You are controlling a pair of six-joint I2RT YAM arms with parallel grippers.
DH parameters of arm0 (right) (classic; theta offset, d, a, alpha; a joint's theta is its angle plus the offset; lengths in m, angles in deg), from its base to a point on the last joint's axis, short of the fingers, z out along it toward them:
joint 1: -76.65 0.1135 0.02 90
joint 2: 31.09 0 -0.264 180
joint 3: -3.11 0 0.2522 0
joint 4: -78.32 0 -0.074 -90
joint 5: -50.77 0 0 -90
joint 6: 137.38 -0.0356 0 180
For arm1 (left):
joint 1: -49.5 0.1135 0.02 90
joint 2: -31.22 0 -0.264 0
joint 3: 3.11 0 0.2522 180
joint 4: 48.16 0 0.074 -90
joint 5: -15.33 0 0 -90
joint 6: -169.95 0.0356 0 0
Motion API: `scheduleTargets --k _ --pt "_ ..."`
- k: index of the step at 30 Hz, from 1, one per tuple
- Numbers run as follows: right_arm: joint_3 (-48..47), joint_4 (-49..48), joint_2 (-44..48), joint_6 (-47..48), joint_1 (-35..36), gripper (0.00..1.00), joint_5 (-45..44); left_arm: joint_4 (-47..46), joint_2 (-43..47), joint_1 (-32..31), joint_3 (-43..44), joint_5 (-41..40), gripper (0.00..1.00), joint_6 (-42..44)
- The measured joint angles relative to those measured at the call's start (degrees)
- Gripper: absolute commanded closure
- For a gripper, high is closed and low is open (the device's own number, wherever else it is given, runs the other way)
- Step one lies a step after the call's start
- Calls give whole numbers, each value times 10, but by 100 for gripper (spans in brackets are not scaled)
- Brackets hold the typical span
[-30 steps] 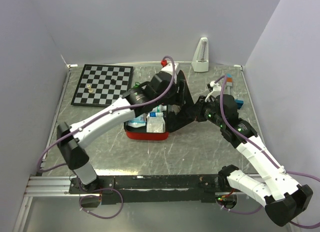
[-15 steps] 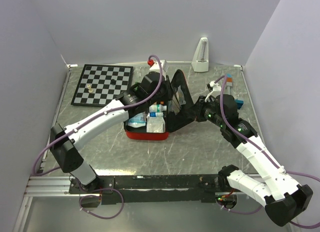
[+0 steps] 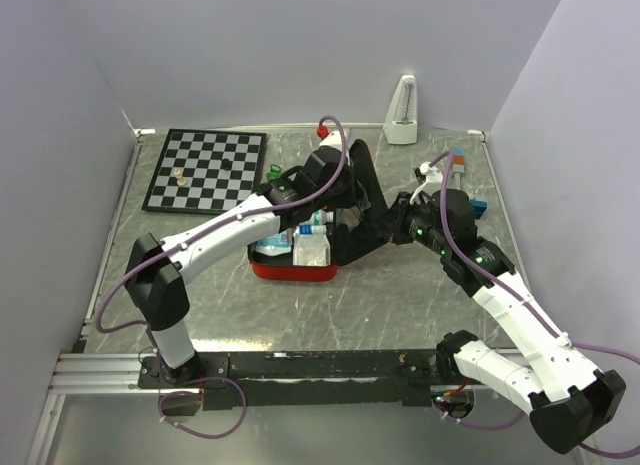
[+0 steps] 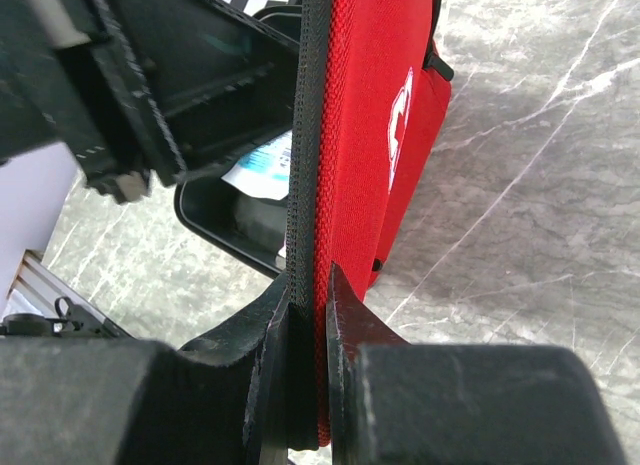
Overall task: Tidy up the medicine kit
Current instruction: Adjust the medical item in the medicine box.
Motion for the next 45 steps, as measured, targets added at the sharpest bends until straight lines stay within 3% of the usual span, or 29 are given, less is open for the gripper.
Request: scheduleTargets --k 4,8,25,29,30,35,42,45 --pt "0 0 0 0 0 86 -3 1 -17 0 9 8 91 -1" --pt "0 4 0 0 0 86 -15 22 -49 0 43 8 99 -1" --pt "0 10 1 0 0 86 -11 162 -83 -14 119 71 98 141" --pt "0 13 1 1 0 86 -12 155 -75 -17 104 78 71 152" --pt "0 13 1 1 0 85 -11 145 -64 -17 88 79 61 152" --pt "-3 13 0 2 0 85 -7 112 16 -24 28 83 30 144" --pt "-9 16 -3 2 0 80 -5 69 141 -24 9 70 17 129" --pt "-16 17 -10 2 0 60 1 35 219 -20 -41 35 16 111"
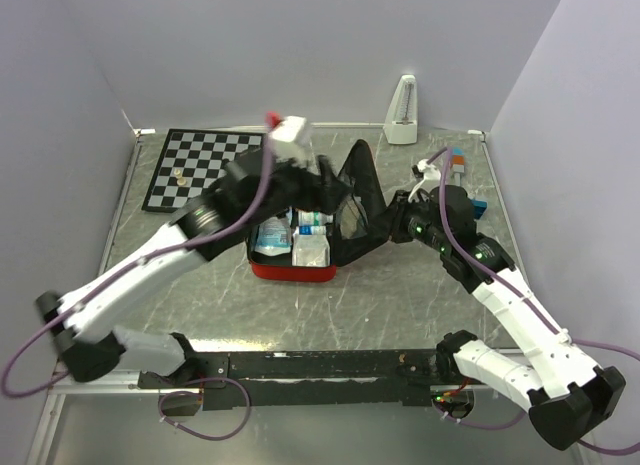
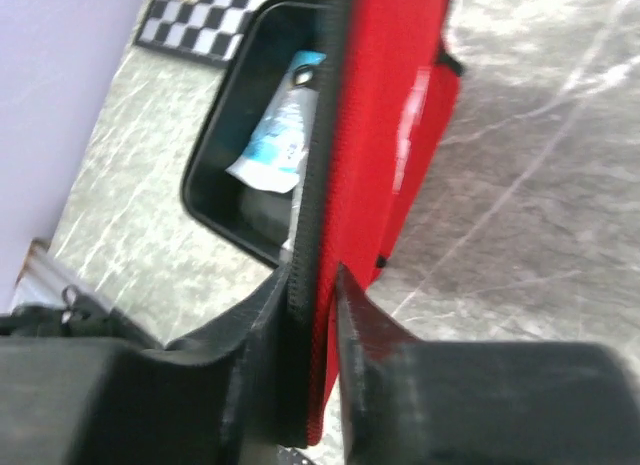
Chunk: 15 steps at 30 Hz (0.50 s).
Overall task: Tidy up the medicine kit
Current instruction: Adjust the medical item in the medicine box, then close the medicine box at the center of the board.
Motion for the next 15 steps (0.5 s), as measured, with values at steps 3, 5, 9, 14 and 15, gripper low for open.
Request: scheduleTargets --k 3,5,9,14,15 --pt "-12 0 -13 -4 3 42 32 -16 92 10 -80 -52 16 -32" --pt "-20 -4 -23 -6 9 32 57 -20 145 17 -137 -87 15 -56" --pt "-33 -17 -44 -9 17 13 101 -14 225 29 -257 -155 15 -114" --pt "-59 -56 -82 -15 44 0 148 20 276 35 -371 -208 15 -180" --pt "-66 -66 -93 -15 52 0 157 28 285 36 -385 -216 15 -192"
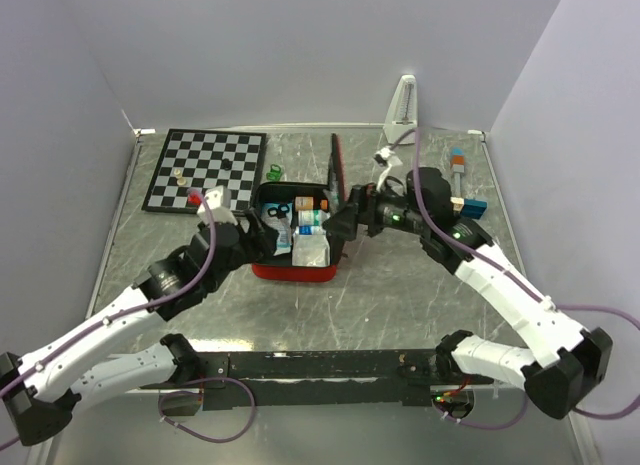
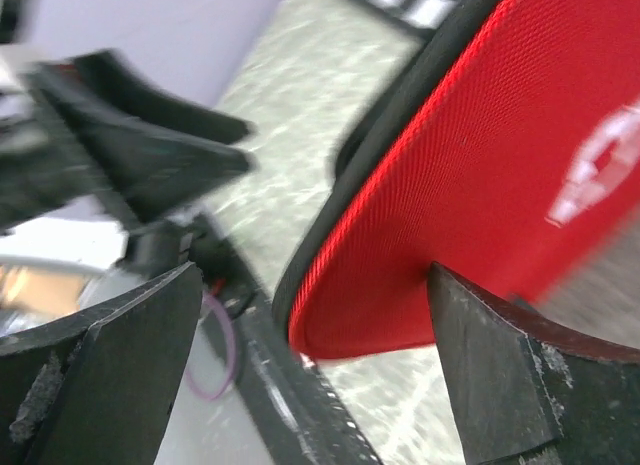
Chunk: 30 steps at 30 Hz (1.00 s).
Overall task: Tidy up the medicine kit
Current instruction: Close the medicine box at the center of the board, then adjust the medicine box at the center of the board.
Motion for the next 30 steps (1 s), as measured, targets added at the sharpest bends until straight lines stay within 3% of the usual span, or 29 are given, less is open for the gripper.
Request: scheduleTargets --k 8,14,19,23,27,30 --pt "-28 -66 -92 0 41 0 93 58 108 0 -33 -78 11 -90" --pt "10 -76 -57 -2 37 2 62 34 168 3 -62 -103 7 -107" --pt "57 -71 -42 -21 -8 5 8 -7 111 20 -72 -81 2 -94" --pt "83 -66 -67 -33 -43 5 -24 -49 9 108 -64 5 1 -78" --pt "100 -63 -85 -35 -45 5 -40 -96 -67 231 -64 121 1 -73" --pt "101 -63 -102 -35 -45 8 -50 -129 -111 287 -65 183 1 -69"
